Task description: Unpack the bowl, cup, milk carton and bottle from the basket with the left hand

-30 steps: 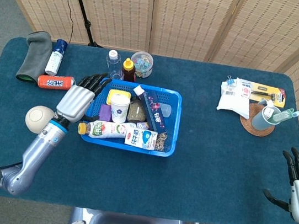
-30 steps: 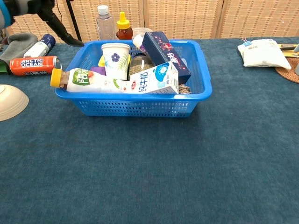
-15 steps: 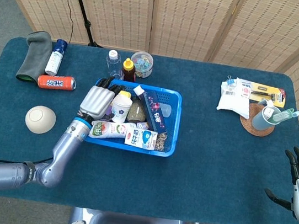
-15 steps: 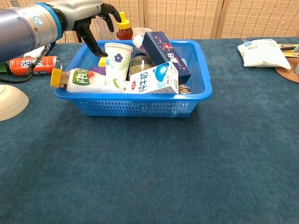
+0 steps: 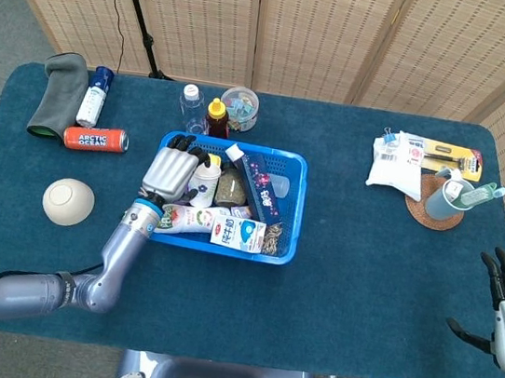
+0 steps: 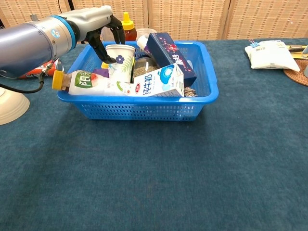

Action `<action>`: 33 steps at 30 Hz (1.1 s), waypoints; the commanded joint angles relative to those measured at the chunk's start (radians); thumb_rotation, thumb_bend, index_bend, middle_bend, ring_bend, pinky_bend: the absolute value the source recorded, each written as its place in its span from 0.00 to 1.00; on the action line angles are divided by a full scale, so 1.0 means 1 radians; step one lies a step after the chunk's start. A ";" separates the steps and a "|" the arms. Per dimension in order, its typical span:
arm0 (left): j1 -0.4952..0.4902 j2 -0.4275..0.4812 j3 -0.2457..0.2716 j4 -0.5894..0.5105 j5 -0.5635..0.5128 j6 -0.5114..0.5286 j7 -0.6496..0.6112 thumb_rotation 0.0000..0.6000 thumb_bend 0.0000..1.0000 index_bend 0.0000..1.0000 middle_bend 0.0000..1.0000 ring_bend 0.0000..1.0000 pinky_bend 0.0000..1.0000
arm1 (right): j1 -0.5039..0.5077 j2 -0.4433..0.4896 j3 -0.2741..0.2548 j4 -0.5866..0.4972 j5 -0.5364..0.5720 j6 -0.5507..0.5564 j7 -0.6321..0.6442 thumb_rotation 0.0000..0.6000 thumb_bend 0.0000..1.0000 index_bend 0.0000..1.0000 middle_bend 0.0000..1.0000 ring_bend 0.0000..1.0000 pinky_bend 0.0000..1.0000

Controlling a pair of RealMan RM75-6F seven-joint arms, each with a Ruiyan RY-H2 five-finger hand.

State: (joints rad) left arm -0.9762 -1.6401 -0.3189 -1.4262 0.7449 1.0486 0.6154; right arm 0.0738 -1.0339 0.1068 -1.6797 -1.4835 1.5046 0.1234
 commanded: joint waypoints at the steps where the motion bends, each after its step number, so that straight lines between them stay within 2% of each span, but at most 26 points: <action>1: -0.007 -0.011 0.003 0.013 -0.006 -0.004 0.004 1.00 0.24 0.40 0.34 0.12 0.10 | 0.002 -0.001 0.000 0.001 0.002 -0.004 0.001 1.00 0.00 0.00 0.00 0.00 0.00; 6: -0.013 -0.026 0.005 0.033 -0.012 -0.009 0.003 1.00 0.26 0.44 0.38 0.13 0.10 | 0.004 -0.001 -0.001 0.002 0.003 -0.010 0.003 1.00 0.00 0.00 0.00 0.00 0.00; 11: -0.014 -0.034 0.006 0.043 -0.006 -0.001 -0.003 1.00 0.32 0.58 0.51 0.18 0.10 | 0.004 -0.001 0.002 0.004 0.007 -0.009 0.006 1.00 0.00 0.00 0.00 0.00 0.00; 15: -0.009 -0.034 0.010 0.038 -0.004 0.017 0.008 1.00 0.41 0.71 0.63 0.24 0.10 | 0.005 0.000 0.002 0.004 0.007 -0.009 0.011 1.00 0.00 0.00 0.00 0.00 0.00; 19: 0.000 -0.021 0.009 0.014 0.007 0.037 0.004 1.00 0.47 0.77 0.69 0.27 0.12 | 0.003 0.001 0.003 0.004 0.005 -0.004 0.014 1.00 0.00 0.00 0.00 0.00 0.00; 27: 0.029 0.041 -0.002 -0.088 0.040 0.083 -0.011 1.00 0.50 0.80 0.72 0.29 0.12 | 0.002 0.002 0.002 0.002 0.001 0.000 0.016 1.00 0.00 0.00 0.00 0.00 0.00; 33: 0.074 0.129 -0.005 -0.213 0.106 0.154 -0.029 1.00 0.50 0.79 0.72 0.29 0.12 | 0.000 0.003 0.001 -0.001 -0.002 0.003 0.017 1.00 0.00 0.00 0.00 0.00 0.00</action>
State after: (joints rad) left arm -0.9245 -1.5475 -0.3224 -1.5967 0.8227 1.1710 0.5950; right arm 0.0740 -1.0308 0.1077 -1.6810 -1.4854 1.5074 0.1405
